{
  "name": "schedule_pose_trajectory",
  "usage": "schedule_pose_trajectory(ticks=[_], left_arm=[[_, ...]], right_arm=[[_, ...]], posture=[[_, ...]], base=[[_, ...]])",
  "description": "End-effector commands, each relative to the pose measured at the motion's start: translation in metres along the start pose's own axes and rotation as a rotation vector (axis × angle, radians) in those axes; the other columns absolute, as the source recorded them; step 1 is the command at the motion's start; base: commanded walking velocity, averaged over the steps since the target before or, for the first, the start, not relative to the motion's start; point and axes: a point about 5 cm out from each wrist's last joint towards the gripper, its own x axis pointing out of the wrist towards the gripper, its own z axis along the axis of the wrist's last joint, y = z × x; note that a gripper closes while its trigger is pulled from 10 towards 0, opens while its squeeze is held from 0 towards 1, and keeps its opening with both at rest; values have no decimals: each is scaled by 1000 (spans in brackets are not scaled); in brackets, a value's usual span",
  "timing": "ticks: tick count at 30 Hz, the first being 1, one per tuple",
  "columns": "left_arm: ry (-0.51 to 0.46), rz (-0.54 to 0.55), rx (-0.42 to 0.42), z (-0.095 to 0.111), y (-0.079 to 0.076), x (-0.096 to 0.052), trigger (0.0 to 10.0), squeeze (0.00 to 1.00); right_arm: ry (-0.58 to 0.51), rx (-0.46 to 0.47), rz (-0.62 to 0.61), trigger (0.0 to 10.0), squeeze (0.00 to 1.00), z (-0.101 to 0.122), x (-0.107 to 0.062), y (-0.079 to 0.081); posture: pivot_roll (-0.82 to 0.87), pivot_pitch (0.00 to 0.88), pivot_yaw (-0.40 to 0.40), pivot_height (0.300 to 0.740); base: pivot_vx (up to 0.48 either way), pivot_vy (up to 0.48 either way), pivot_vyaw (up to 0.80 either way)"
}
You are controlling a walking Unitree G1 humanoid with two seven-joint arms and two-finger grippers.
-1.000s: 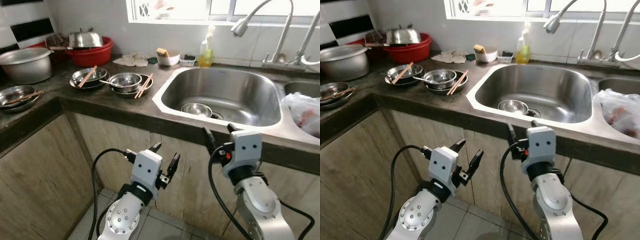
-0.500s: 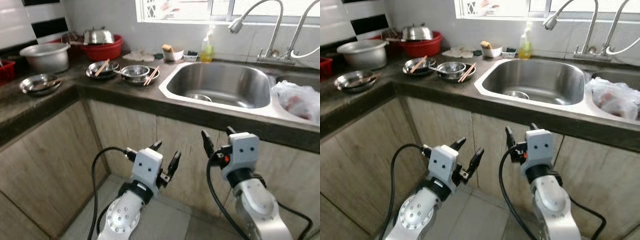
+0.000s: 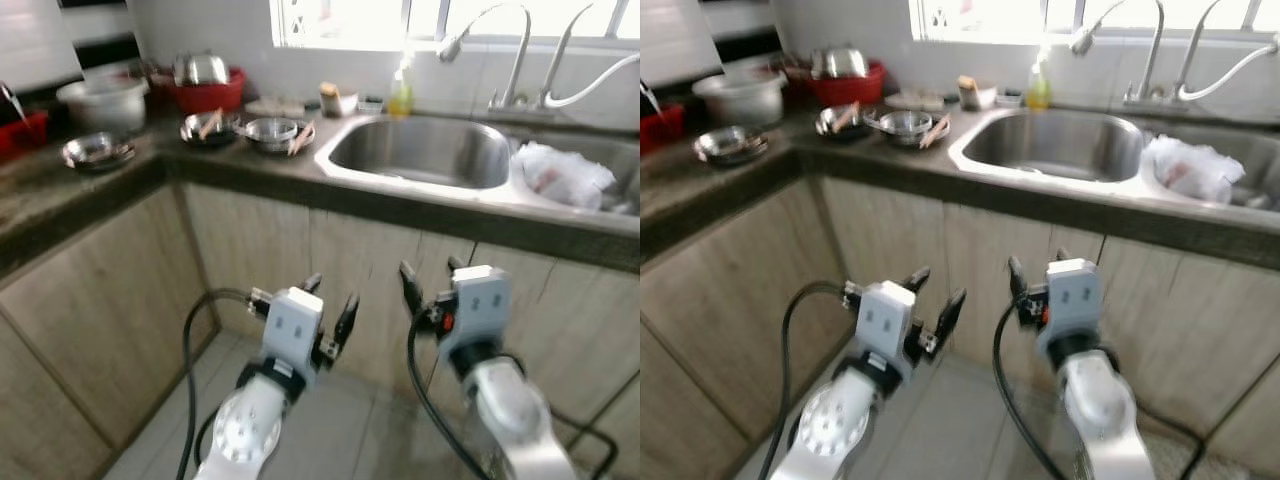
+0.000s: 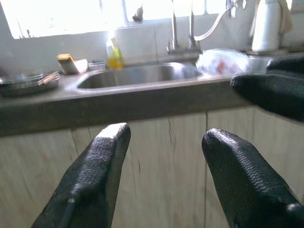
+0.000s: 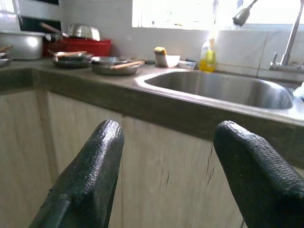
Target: Kitchen organization
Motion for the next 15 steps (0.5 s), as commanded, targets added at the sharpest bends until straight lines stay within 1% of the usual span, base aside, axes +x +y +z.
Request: schedule_pose_trajectory(ticks=[1,6,9,13,15], left_arm=[[-6,5,-2,3,2,2,10000,0],[0,-2,1,1,0,1,10000,0],[15,-10,-12,-1,-1,-1,10000,0],[35,-27,-9,-4,-2,-7,10000,0],[52,-55,-9,-6,-3,-11,10000,0]], right_arm=[[3,-10,-5,10000,0,0,1,-3],[10,-19,7,10000,0,-1,1,-1],[19,-17,9,10000,0,-3,0,-1],[48,-26,53,10000,0,-9,-5,3],[63,-38,88,10000,0,-12,-8,6]], posture=[[-7,0,-12,740],[-7,0,-14,740],[-5,0,-16,740],[-3,0,-21,740],[-3,0,-23,740]], base=[[0,0,0],[0,0,0],[0,0,0],[0,0,0],[0,0,0]])
